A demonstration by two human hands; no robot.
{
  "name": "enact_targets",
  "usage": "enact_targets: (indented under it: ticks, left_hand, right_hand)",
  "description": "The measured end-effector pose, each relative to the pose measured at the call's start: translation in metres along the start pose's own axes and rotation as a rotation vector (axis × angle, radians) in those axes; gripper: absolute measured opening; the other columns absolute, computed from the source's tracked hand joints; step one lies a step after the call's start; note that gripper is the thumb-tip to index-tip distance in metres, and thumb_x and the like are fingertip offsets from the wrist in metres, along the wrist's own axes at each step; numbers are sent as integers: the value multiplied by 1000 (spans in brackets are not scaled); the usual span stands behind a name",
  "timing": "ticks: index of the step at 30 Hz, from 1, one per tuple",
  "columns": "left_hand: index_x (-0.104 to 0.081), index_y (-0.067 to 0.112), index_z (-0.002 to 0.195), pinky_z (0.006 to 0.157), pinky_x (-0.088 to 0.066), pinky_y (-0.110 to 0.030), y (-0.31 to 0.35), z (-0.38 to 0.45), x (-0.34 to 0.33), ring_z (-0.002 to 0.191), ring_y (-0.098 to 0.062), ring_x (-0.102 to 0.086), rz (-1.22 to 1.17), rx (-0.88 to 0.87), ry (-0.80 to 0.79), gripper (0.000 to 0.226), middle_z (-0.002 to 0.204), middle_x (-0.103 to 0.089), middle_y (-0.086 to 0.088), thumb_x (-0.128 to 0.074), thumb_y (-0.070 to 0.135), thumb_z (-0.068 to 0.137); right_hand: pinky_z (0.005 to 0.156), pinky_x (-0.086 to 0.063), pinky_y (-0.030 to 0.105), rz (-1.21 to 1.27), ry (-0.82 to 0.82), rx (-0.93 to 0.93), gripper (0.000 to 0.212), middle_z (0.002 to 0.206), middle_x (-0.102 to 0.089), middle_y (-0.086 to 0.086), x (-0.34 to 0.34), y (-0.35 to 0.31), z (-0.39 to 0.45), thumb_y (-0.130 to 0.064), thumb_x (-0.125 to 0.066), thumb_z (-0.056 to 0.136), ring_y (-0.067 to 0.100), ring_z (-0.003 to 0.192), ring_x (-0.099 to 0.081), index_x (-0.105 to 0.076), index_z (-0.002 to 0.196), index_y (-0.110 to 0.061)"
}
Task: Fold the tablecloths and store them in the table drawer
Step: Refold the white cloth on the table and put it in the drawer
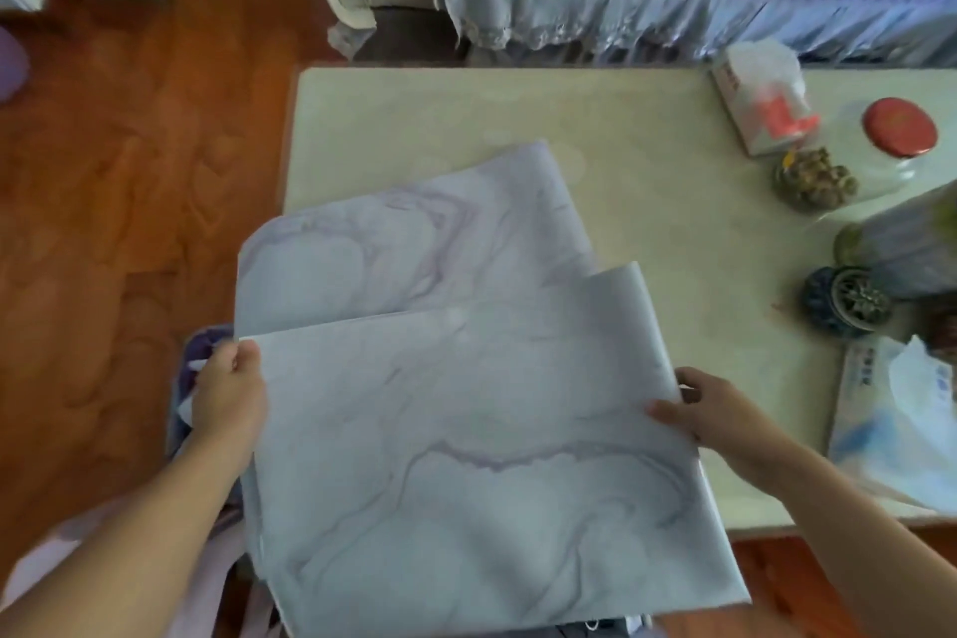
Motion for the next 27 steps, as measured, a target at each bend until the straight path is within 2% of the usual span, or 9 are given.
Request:
enact_targets:
  ticks: [2, 4, 8, 11, 15, 17, 22, 25, 27]
  left_hand:
    - [-64, 12, 114, 86, -53, -48, -29, -13, 8, 92, -34, -65, -14, 59, -66, 39, 104, -70, -14, -50, 44, 95]
    - [-64, 20, 110, 86, -57, -54, -59, -24, 14, 90, -30, -70, 6, 162, -80, 37, 102, -74, -8, -60, 47, 84]
    - [-65, 6, 112, 78, -49, -41, -43, -64, 28, 92, -35, -63, 14, 239, 33, 18, 107, -68, -19, -59, 14, 97]
    - [-61, -2, 125, 79, -42, -40, -51, -75, 29, 107, -44, -62, 30, 279, 123, 30, 120, -64, -26, -56, 15, 101]
    - [-51, 3, 134, 93, -50, -51, -52, -77, 32, 115, -47, -57, 139, 266, 90, 49, 133, -57, -26, -62, 13, 87]
    - [-34, 15, 147, 107, -41, -58, -35, -85, 22, 129, -47, -42, 412, 80, 75, 77, 147, -37, -24, -69, 10, 79]
    - [-27, 26, 158, 119, -28, -58, 43, -162, -76, 149, -47, -18, 820, -1029, -260, 101, 163, -15, -20, -68, -3, 71]
    - [-31, 29, 157, 121, -19, -57, 97, -211, -140, 152, -46, -15, 988, -1527, -322, 90, 166, -19, -19, -54, 1, 75]
    - [-37, 27, 153, 123, -7, -58, 131, -222, -165, 154, -45, -7, 1193, -1639, -349, 68, 168, -13, -17, -50, 9, 88]
  right_hand:
    - [81, -58, 45, -28, -75, -18, 22, 91, -77, 8, -7, 16, -17, -14, -79, 84, 30, 87, -74, -69, 104, -11]
    - [71, -55, 32, -152, -69, 15, 12, 81, -75, 3, -17, 29, -26, -16, -77, 86, 25, 76, -71, -69, 95, -13]
    - [61, -41, 31, -374, 102, 111, 14, 76, -63, 1, -35, 41, -25, -24, -67, 92, 20, 70, -57, -60, 83, -15]
    - [59, -40, 27, -375, 158, 160, 11, 80, -63, -5, -42, 47, -29, -28, -69, 91, 21, 75, -57, -60, 94, -22]
    - [70, -40, 31, -352, 116, 148, 40, 95, -65, -6, -42, 59, -48, -30, -74, 87, 20, 85, -59, -59, 123, -25]
    - [72, -43, 31, -379, 107, 111, 45, 97, -63, -6, -39, 72, -60, -30, -71, 89, 20, 86, -58, -56, 131, -22]
    - [77, -53, 38, -442, 96, 45, 31, 103, -66, -1, -42, 109, -80, -33, -56, 93, 23, 90, -63, -54, 123, -26]
    - [74, -51, 32, -390, 40, 69, 24, 101, -65, -4, -41, 121, -76, -30, -54, 92, 19, 89, -61, -57, 116, -28]
    - [72, -50, 31, -372, 4, 105, 12, 91, -63, -8, -36, 129, -72, -33, -58, 92, 16, 83, -60, -58, 103, -30]
Point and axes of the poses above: each hand's wrist, its own z-axis towards the middle knuckle, its own x-axis out of the back of the hand, y = z × x, the point moved 1 cm from there along z, towards the middle knuckle
